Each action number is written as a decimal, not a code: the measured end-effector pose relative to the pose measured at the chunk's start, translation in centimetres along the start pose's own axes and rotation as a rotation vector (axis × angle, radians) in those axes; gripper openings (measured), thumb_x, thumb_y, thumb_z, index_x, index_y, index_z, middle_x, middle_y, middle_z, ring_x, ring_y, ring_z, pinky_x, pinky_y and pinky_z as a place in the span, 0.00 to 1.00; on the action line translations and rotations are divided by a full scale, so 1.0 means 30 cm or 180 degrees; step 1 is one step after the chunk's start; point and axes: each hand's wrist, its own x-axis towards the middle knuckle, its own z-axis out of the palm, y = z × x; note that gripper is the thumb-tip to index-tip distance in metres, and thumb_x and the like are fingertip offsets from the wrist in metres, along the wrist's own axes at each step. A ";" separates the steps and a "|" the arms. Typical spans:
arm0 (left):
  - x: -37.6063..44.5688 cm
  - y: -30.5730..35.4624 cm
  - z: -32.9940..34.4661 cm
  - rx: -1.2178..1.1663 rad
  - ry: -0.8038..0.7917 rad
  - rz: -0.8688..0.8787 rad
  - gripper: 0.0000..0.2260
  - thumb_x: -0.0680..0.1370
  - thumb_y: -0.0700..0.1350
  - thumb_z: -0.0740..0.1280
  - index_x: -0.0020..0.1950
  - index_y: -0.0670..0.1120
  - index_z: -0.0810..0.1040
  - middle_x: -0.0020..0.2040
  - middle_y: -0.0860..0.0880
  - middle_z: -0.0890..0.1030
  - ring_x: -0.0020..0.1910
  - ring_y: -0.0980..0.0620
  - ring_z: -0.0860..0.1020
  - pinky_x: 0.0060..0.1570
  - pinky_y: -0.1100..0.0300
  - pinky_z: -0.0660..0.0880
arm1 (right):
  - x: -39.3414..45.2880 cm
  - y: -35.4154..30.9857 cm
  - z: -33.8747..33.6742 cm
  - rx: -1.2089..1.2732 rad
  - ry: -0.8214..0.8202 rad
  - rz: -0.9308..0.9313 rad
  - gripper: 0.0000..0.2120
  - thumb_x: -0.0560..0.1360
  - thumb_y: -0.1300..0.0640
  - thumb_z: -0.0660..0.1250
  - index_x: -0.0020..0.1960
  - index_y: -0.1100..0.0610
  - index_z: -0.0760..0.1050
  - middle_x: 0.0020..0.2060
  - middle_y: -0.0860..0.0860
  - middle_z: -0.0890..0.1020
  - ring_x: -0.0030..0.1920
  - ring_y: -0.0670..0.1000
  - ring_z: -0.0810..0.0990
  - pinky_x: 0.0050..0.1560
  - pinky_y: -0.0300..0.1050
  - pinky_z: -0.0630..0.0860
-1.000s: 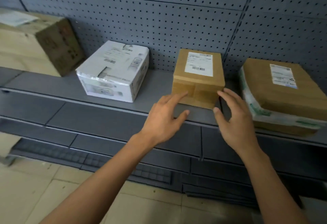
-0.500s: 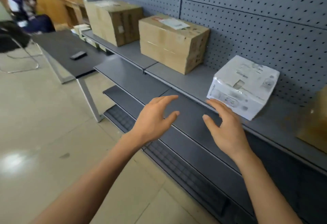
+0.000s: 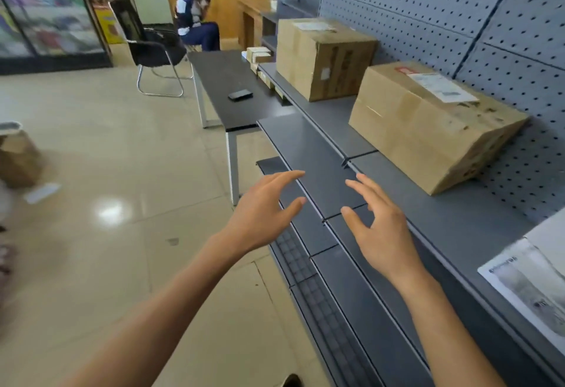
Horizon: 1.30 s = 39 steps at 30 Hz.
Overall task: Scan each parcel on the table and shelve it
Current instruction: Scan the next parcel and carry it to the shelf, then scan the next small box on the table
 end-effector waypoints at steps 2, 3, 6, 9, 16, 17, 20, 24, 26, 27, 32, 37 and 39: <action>0.057 -0.025 -0.012 0.0028 0.0065 -0.0089 0.23 0.80 0.60 0.61 0.75 0.58 0.69 0.72 0.57 0.75 0.73 0.55 0.70 0.72 0.49 0.70 | 0.089 0.020 0.013 0.0078 -0.0057 -0.0037 0.22 0.81 0.54 0.67 0.74 0.45 0.71 0.77 0.39 0.65 0.75 0.44 0.66 0.74 0.55 0.68; 0.083 -0.040 -0.016 0.0024 0.0117 -0.0145 0.22 0.81 0.59 0.63 0.75 0.58 0.69 0.72 0.56 0.75 0.73 0.55 0.70 0.72 0.50 0.69 | 0.131 0.031 0.021 0.0105 -0.0095 -0.0051 0.22 0.81 0.54 0.67 0.74 0.45 0.70 0.77 0.38 0.64 0.75 0.45 0.67 0.73 0.56 0.69; 0.139 -0.083 -0.015 0.0044 0.0252 -0.0287 0.21 0.82 0.55 0.65 0.75 0.57 0.69 0.71 0.57 0.75 0.72 0.57 0.70 0.72 0.54 0.68 | 0.241 0.064 0.051 0.0150 -0.0242 -0.0137 0.23 0.81 0.52 0.67 0.74 0.42 0.69 0.76 0.34 0.59 0.75 0.49 0.67 0.73 0.54 0.70; 0.173 -0.127 -0.009 0.0046 0.0314 -0.0426 0.21 0.82 0.55 0.65 0.75 0.58 0.69 0.72 0.57 0.75 0.72 0.57 0.69 0.72 0.53 0.68 | 0.335 0.096 0.089 0.0155 -0.0403 -0.0204 0.23 0.81 0.52 0.66 0.75 0.42 0.69 0.78 0.35 0.57 0.76 0.50 0.66 0.71 0.52 0.71; 0.295 -0.276 -0.120 -0.0028 0.0800 -0.0764 0.21 0.81 0.54 0.67 0.74 0.57 0.72 0.70 0.59 0.76 0.70 0.59 0.72 0.69 0.48 0.73 | 0.533 0.113 0.204 0.0012 -0.0639 -0.0403 0.23 0.82 0.51 0.66 0.75 0.43 0.68 0.78 0.40 0.63 0.78 0.44 0.59 0.76 0.47 0.61; 0.314 -0.302 -0.137 -0.0026 0.0820 -0.0783 0.21 0.81 0.54 0.67 0.74 0.57 0.72 0.70 0.59 0.76 0.70 0.59 0.72 0.69 0.48 0.73 | 0.564 0.106 0.229 -0.0020 -0.0655 -0.0429 0.23 0.82 0.51 0.66 0.75 0.43 0.68 0.78 0.39 0.62 0.78 0.43 0.58 0.74 0.43 0.59; 0.385 -0.404 -0.198 -0.0004 0.0945 -0.0819 0.20 0.81 0.53 0.67 0.74 0.55 0.73 0.69 0.59 0.78 0.69 0.59 0.73 0.68 0.48 0.74 | 0.668 0.080 0.318 -0.0050 -0.0738 -0.0468 0.23 0.81 0.52 0.66 0.75 0.43 0.68 0.78 0.39 0.61 0.78 0.41 0.57 0.71 0.37 0.56; 0.495 -0.555 -0.272 -0.0027 0.1035 -0.0846 0.20 0.81 0.53 0.67 0.74 0.54 0.73 0.68 0.58 0.78 0.68 0.60 0.73 0.68 0.50 0.74 | 0.807 0.051 0.429 -0.0145 -0.0856 -0.0452 0.24 0.82 0.52 0.66 0.76 0.44 0.67 0.79 0.39 0.61 0.78 0.42 0.56 0.72 0.39 0.55; 0.569 -0.655 -0.308 -0.0027 0.0946 -0.0843 0.21 0.81 0.53 0.67 0.74 0.54 0.73 0.69 0.58 0.78 0.68 0.59 0.73 0.68 0.50 0.74 | 0.900 0.023 0.499 -0.0212 -0.0856 -0.0435 0.24 0.82 0.52 0.66 0.76 0.45 0.68 0.79 0.41 0.61 0.78 0.43 0.56 0.73 0.40 0.55; 0.605 -0.701 -0.327 -0.0035 0.0904 -0.0839 0.21 0.81 0.53 0.67 0.75 0.55 0.73 0.69 0.58 0.78 0.68 0.59 0.73 0.68 0.50 0.74 | 0.947 0.005 0.532 -0.0238 -0.0848 -0.0427 0.24 0.82 0.52 0.66 0.77 0.46 0.68 0.79 0.42 0.61 0.78 0.44 0.56 0.73 0.41 0.56; 0.746 -0.911 -0.451 -0.0103 0.0785 -0.0855 0.22 0.81 0.54 0.67 0.75 0.58 0.71 0.68 0.59 0.77 0.68 0.59 0.72 0.68 0.51 0.73 | 1.168 -0.113 0.690 -0.0206 -0.0750 -0.0426 0.25 0.81 0.53 0.67 0.77 0.48 0.68 0.78 0.44 0.64 0.78 0.45 0.58 0.75 0.41 0.56; 0.845 -1.048 -0.546 -0.0077 0.0686 -0.0795 0.22 0.81 0.52 0.68 0.75 0.55 0.71 0.69 0.57 0.77 0.69 0.58 0.72 0.69 0.49 0.73 | 1.313 -0.219 0.828 -0.0092 -0.0687 -0.0458 0.25 0.81 0.54 0.67 0.77 0.48 0.68 0.78 0.45 0.66 0.77 0.45 0.60 0.76 0.42 0.58; 0.879 -1.088 -0.574 -0.0085 0.0686 -0.0792 0.22 0.81 0.52 0.68 0.75 0.55 0.72 0.69 0.57 0.77 0.68 0.59 0.72 0.69 0.50 0.72 | 1.363 -0.252 0.875 -0.0045 -0.0727 -0.0461 0.25 0.82 0.54 0.67 0.77 0.48 0.68 0.78 0.45 0.66 0.78 0.46 0.60 0.77 0.49 0.62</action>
